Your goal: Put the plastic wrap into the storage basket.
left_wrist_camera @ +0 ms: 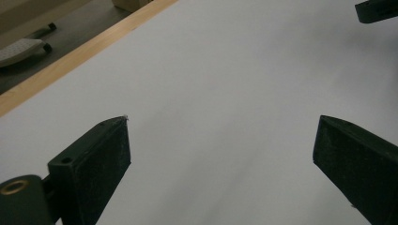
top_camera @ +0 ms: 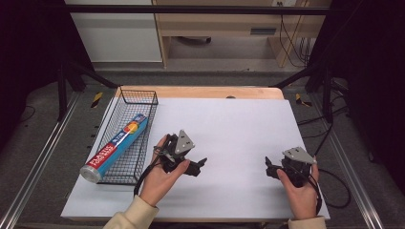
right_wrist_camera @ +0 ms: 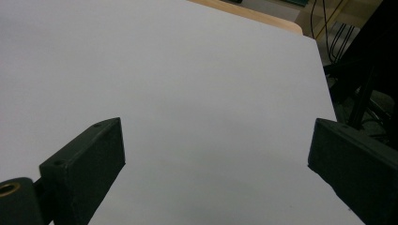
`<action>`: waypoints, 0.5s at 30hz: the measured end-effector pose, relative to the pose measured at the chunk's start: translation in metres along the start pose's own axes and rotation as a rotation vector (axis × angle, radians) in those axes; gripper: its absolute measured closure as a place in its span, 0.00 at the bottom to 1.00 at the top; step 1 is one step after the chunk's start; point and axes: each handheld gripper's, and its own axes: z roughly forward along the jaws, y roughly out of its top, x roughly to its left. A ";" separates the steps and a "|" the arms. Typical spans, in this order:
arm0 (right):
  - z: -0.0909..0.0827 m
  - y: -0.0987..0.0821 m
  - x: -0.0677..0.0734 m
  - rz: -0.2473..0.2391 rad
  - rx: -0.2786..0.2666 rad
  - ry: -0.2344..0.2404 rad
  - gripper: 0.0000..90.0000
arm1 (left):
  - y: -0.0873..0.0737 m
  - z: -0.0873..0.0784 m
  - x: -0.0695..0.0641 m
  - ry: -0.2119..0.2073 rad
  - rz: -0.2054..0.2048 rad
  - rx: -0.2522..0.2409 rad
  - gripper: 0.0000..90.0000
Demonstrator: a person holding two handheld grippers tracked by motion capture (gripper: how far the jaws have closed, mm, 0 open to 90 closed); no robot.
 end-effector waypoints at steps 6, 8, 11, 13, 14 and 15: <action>0.000 -0.003 -0.002 0.018 0.004 0.010 0.06 | -0.017 0.020 -0.002 -0.043 -0.004 -0.025 0.05; 0.001 -0.004 -0.003 0.022 0.004 0.019 0.06 | -0.023 0.025 -0.004 -0.045 0.010 -0.034 0.05; 0.002 -0.006 -0.003 0.030 0.002 0.044 0.06 | -0.031 0.028 -0.003 -0.053 0.013 -0.060 0.05; 0.002 -0.008 -0.004 0.031 -0.006 0.055 0.07 | -0.037 0.030 -0.002 -0.046 0.023 -0.062 0.05; 0.003 -0.009 -0.005 0.033 -0.009 0.058 0.07 | -0.040 0.031 -0.001 -0.057 0.013 -0.067 0.05; 0.003 -0.010 -0.005 0.033 -0.012 0.059 0.07 | -0.045 0.032 0.001 -0.063 0.003 -0.066 0.05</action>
